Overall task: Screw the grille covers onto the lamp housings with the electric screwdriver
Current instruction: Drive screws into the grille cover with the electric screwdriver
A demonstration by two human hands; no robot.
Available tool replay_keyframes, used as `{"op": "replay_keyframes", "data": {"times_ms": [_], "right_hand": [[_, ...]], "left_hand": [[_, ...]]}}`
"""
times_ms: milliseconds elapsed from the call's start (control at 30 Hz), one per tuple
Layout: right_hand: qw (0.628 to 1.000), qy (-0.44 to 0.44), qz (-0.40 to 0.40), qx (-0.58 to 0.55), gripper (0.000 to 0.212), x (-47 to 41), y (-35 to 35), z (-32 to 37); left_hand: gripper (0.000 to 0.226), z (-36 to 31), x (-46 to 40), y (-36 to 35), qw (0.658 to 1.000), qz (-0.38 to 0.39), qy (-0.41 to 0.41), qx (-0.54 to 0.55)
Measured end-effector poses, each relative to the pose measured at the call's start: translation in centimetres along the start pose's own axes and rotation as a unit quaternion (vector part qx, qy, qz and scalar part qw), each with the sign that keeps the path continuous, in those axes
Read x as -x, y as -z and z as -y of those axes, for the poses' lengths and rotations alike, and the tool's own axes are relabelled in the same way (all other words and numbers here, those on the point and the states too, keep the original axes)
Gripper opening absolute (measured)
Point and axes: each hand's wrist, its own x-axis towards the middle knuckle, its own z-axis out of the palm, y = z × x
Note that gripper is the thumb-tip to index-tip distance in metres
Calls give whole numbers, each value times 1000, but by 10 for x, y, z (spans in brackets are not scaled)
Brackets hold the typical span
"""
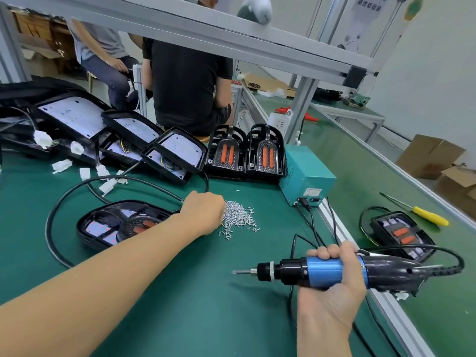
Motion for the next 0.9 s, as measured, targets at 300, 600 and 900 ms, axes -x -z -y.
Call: {"op": "replay_keyframes", "data": {"times_ms": [300, 600, 900], "right_hand": [[1000, 3, 1, 13, 21, 2, -1, -2], [1000, 10, 16, -2, 21, 10, -8, 11], [998, -9, 33, -51, 13, 22, -34, 8]], "left_hand": [[28, -2, -1, 9, 998, 48, 25, -15], [15, 22, 41, 28, 962, -45, -16, 270], [16, 52, 141, 16, 813, -126, 36, 567]]}}
